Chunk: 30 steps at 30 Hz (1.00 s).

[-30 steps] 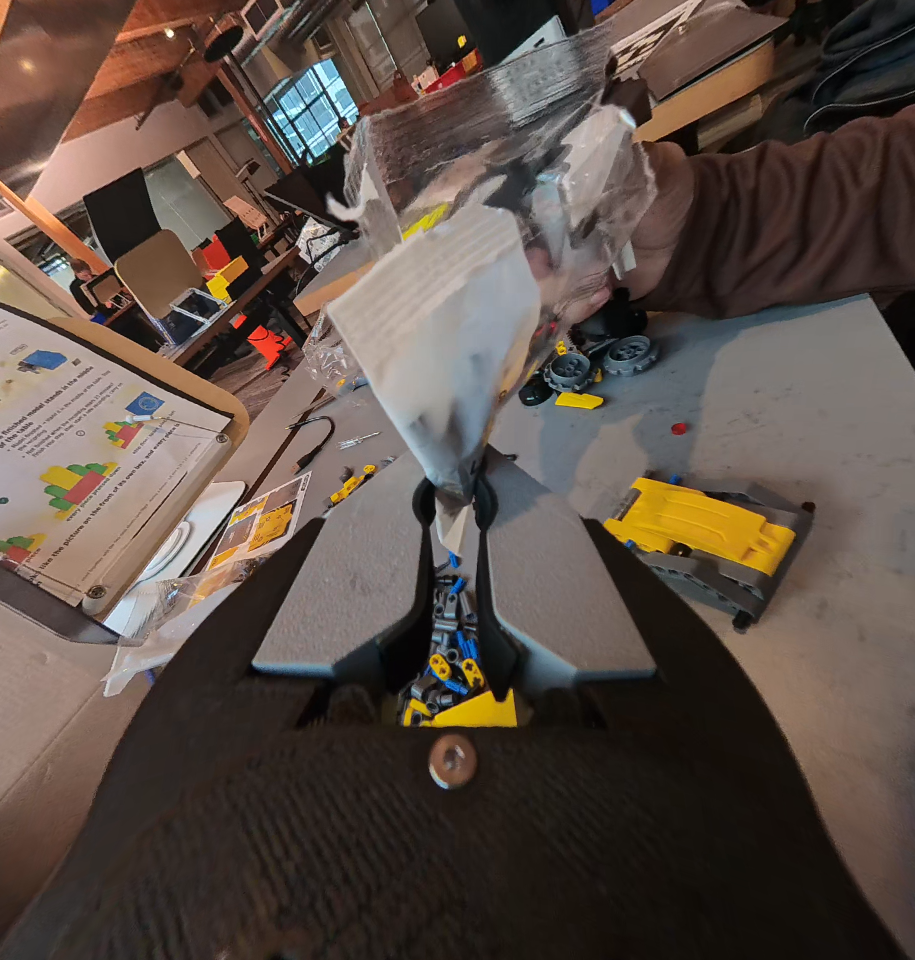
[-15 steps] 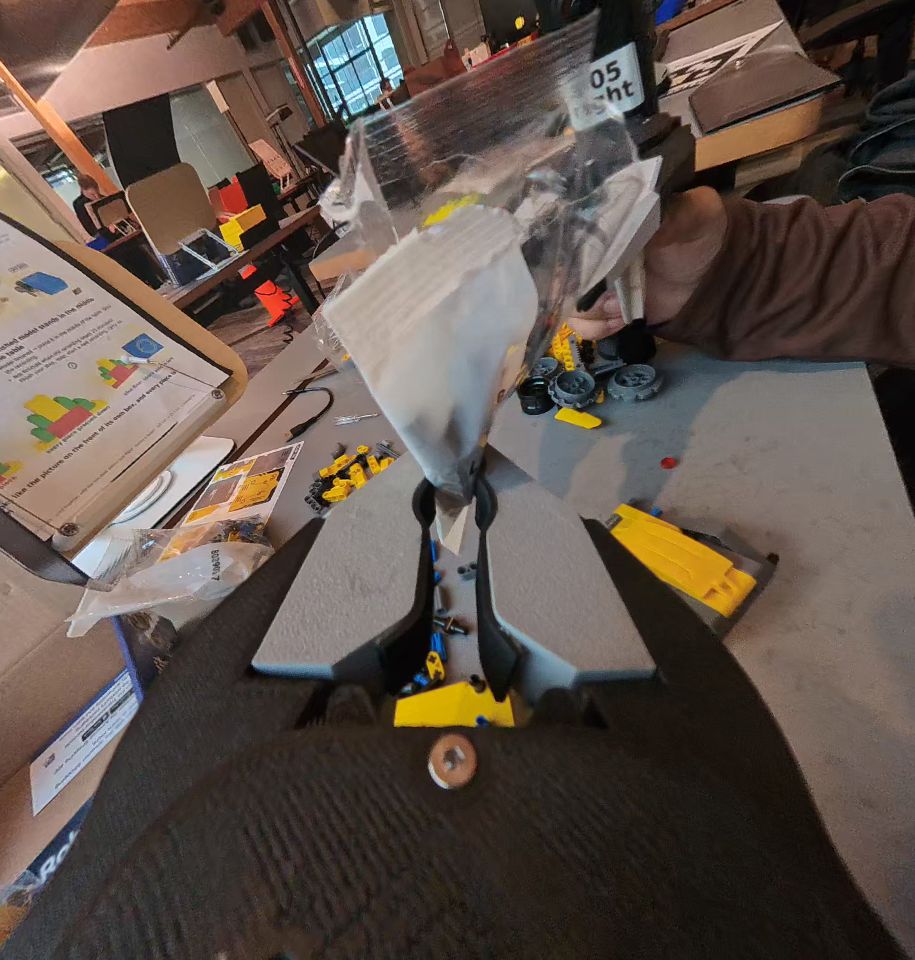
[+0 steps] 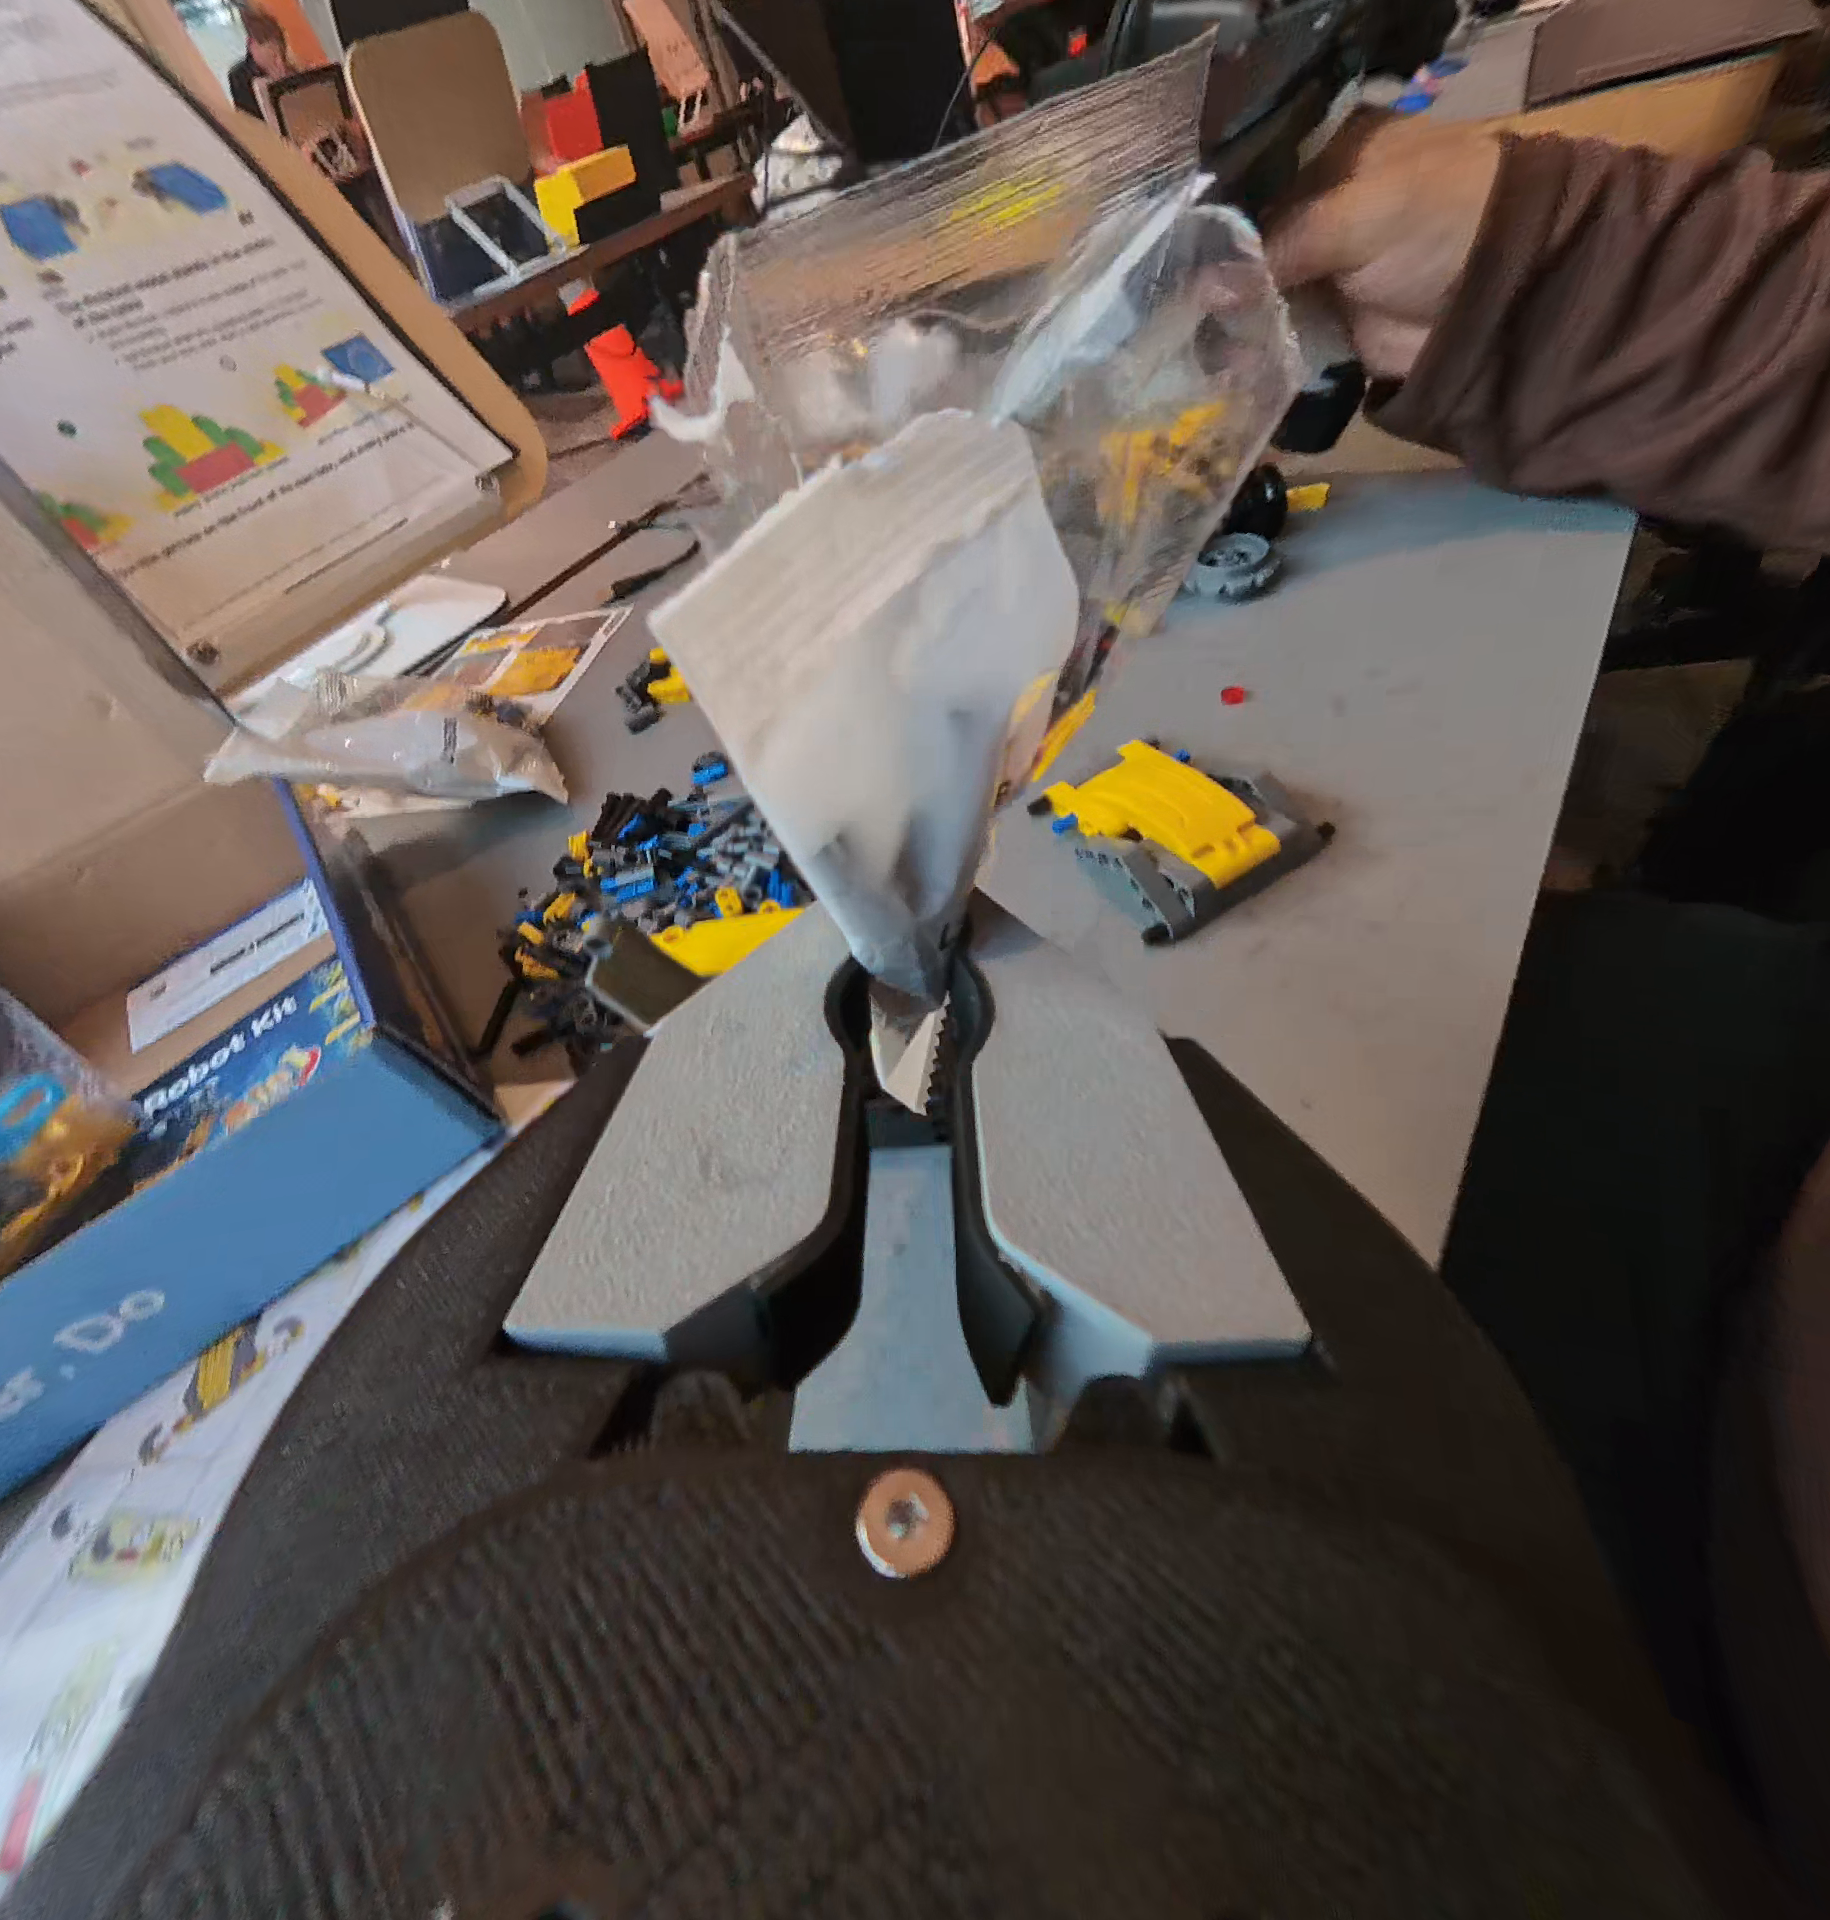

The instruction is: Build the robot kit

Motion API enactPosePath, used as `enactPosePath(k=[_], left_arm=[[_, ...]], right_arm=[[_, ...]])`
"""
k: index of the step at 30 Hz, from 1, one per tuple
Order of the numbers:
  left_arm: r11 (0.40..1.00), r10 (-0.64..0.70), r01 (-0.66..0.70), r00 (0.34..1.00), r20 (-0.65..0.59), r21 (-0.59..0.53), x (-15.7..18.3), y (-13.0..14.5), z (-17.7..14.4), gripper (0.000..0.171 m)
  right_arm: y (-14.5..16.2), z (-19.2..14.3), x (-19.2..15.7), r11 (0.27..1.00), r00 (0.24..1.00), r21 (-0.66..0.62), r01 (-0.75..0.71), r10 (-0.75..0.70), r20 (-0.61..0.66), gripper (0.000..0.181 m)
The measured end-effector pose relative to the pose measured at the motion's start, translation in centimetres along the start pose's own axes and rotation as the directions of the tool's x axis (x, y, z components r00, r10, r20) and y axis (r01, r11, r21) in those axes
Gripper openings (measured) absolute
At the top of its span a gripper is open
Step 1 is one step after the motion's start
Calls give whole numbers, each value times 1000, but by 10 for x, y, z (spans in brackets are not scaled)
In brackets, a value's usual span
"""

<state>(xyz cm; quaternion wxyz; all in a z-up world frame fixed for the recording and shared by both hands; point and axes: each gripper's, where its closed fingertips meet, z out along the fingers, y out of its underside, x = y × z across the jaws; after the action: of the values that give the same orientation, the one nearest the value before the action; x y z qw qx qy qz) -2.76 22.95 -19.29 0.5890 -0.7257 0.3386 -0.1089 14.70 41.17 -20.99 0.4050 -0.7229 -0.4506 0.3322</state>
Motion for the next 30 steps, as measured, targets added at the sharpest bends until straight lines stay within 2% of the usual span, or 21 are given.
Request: enactPosePath(k=[8, 13, 17, 21, 24, 27, 30], left_arm=[[999, -35, 35, 999, 37, -6, 1, 8, -16, 6], [999, -53, 53, 997, 54, 6, 2, 11, -24, 6], [999, -51, 52, 997, 57, -1, 5, 17, -30, 7], [998, -63, 63, 997, 51, 3, 6, 21, -32, 7], [998, -66, 66, 997, 49, 13, 7, 21, -33, 7], [998, -66, 65, 997, 44, 21, 9, 20, -34, 7], [997, -67, 66, 997, 38, 26, 10, 19, -34, 7]], right_arm=[[-4, 83, 29, 955, 986, -292, 42, -87, -140, 0], [-2, 114, 38, 930, 984, -364, 49, -108, -142, 0], [10, 124, 25, 902, 989, -426, 72, -119, -85, 0], [18, 126, -13, 893, 992, -433, 121, -98, 76, 0], [5, 114, 1, 907, 990, -400, 131, -143, -1, 0], [-4, 103, 25, 920, 993, -389, 50, -88, -81, 0], [-2, 113, 29, 906, 995, -422, 30, -69, -76, 4]])
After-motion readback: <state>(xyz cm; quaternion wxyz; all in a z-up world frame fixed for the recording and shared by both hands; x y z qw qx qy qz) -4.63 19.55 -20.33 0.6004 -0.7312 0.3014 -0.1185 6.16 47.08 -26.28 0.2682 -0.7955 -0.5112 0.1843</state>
